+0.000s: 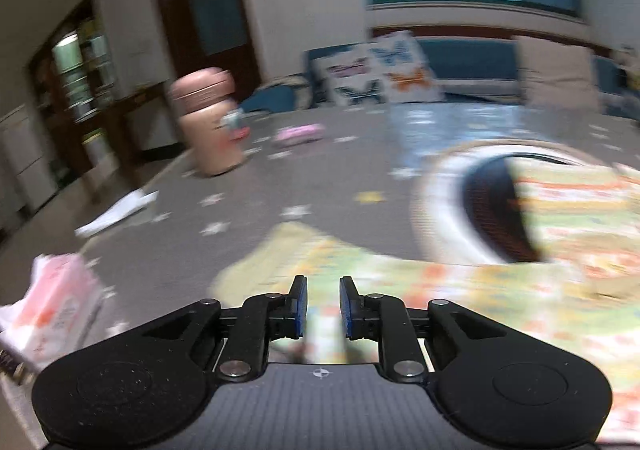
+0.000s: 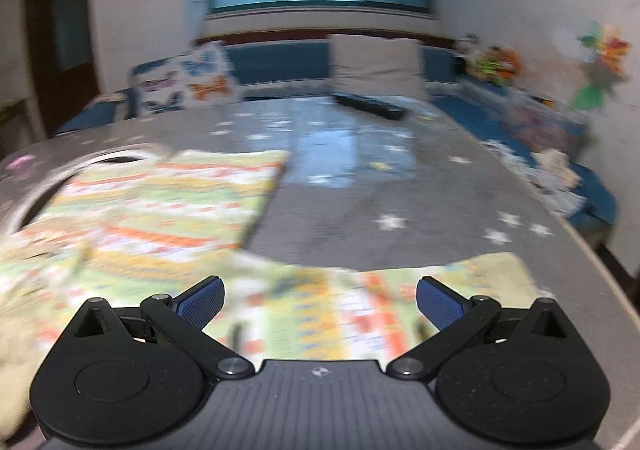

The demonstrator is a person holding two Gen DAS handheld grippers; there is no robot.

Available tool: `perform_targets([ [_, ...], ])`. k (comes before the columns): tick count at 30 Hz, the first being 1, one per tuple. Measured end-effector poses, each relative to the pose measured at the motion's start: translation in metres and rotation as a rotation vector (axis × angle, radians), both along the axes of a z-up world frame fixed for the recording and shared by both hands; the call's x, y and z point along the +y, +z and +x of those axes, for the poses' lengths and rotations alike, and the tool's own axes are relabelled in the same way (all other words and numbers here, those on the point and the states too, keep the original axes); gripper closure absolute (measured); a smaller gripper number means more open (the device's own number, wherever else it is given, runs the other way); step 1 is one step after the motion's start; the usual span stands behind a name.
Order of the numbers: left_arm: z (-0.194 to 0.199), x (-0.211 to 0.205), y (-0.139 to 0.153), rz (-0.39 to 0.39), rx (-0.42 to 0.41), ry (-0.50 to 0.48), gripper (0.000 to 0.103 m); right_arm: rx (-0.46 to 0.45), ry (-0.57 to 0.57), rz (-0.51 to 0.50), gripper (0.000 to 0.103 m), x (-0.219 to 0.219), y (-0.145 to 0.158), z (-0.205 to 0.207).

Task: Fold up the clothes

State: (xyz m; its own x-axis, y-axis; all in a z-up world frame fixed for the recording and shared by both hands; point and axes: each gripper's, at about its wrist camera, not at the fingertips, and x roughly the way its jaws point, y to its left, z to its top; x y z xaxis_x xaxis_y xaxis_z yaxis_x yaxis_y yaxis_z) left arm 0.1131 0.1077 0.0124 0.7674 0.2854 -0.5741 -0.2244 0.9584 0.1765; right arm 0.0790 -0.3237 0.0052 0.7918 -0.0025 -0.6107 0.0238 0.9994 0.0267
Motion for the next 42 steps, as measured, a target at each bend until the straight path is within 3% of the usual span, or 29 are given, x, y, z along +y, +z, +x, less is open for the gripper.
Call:
perform_targets([
  [5, -0.005, -0.054, 0.001, -0.023, 0.007, -0.196, 0.083, -0.005, 0.148, -0.005, 0.0, 0.034, 0.001, -0.004],
  [9, -0.011, -0.094, -0.007, 0.01, 0.013, -0.335, 0.083, 0.013, 0.228, -0.02, 0.0, 0.058, -0.007, -0.004],
  [18, -0.04, -0.135, -0.027, 0.125, 0.019, -0.511, 0.078, 0.043, 0.345, -0.133, 0.0, 0.084, -0.019, -0.026],
  [21, -0.045, -0.142, -0.024, 0.151, -0.012, -0.537, 0.078, 0.028, 0.359, -0.133, 0.0, 0.086, -0.011, -0.029],
  [26, -0.036, -0.149, -0.017, 0.107, -0.027, -0.563, 0.078, -0.018, 0.373, -0.102, 0.0, 0.095, 0.001, -0.021],
  [36, -0.045, -0.164, -0.028, 0.104, -0.013, -0.669, 0.083, 0.004, 0.469, -0.133, 0.0, 0.119, -0.012, -0.026],
  [42, -0.041, -0.157, -0.012, 0.021, -0.068, -0.662, 0.078, -0.04, 0.384, -0.091, 0.0, 0.11, 0.004, -0.017],
])
